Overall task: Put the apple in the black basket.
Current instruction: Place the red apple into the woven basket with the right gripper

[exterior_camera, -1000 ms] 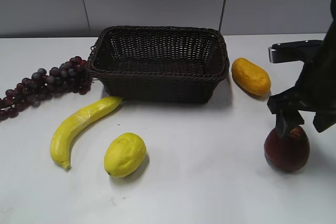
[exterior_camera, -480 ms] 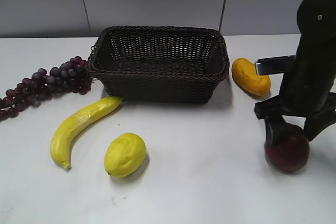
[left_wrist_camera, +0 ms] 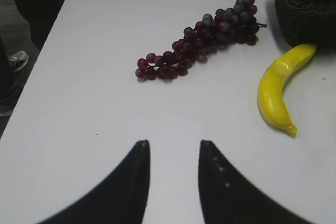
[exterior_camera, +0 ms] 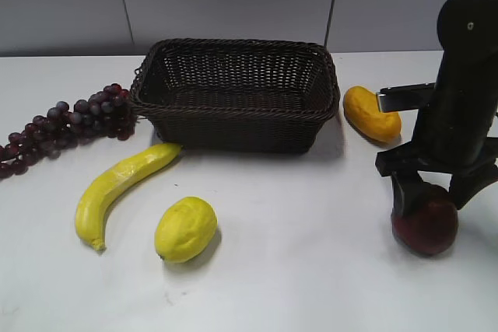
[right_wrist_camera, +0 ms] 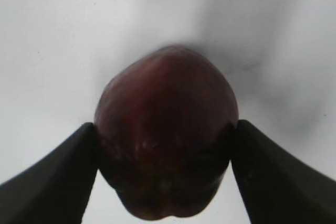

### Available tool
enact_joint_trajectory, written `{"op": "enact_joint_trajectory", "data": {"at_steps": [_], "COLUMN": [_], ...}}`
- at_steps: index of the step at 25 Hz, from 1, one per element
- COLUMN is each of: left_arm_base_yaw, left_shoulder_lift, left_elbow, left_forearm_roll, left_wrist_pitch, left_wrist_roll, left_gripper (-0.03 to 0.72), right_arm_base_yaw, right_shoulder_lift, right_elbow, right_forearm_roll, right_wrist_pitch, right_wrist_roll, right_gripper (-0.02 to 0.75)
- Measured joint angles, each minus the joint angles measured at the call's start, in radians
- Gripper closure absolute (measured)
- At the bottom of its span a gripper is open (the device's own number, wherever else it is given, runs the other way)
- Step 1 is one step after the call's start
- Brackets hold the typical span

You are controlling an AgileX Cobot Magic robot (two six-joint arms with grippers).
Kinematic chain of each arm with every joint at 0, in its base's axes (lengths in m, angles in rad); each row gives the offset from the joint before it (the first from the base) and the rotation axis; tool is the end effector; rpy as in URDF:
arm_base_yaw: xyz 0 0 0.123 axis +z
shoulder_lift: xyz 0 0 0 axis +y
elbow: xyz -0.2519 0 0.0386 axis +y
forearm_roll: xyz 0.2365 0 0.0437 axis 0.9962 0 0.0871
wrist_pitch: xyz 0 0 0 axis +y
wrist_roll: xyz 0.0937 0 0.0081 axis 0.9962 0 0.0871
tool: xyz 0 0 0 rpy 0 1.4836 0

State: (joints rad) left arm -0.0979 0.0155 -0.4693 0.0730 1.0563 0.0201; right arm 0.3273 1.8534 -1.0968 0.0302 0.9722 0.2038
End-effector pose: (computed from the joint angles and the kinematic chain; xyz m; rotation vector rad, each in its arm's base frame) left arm 0.0243 0.0036 0.2622 0.1217 2.0805 0.0408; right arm 0.2857 0.0995 0.1298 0.1619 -3.0626 -0.0075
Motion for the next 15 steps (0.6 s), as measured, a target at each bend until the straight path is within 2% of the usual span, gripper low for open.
{"op": "enact_joint_trajectory", "data": {"at_steps": [7, 11, 15], "left_arm_base_yaw": [0.000, 0.000, 0.000], "left_shoulder_lift": [0.000, 0.000, 0.000], "left_elbow": [0.000, 0.000, 0.000], "left_forearm_roll": [0.000, 0.000, 0.000], "left_wrist_pitch": [0.000, 0.000, 0.000], "left_wrist_roll": [0.000, 0.000, 0.000], "left_gripper": [0.452, 0.452, 0.452], "right_arm_base_yaw": [0.000, 0.000, 0.000], "right_shoulder_lift": [-0.007, -0.029, -0.030], "right_elbow": [-0.048, -0.182, -0.370], "right_forearm_roll": [0.000, 0.000, 0.004], "right_wrist_pitch": [0.092, 0.212, 0.228], "right_wrist_roll": [-0.009, -0.069, -0.090], "right_gripper": [0.172, 0.172, 0.172]}}
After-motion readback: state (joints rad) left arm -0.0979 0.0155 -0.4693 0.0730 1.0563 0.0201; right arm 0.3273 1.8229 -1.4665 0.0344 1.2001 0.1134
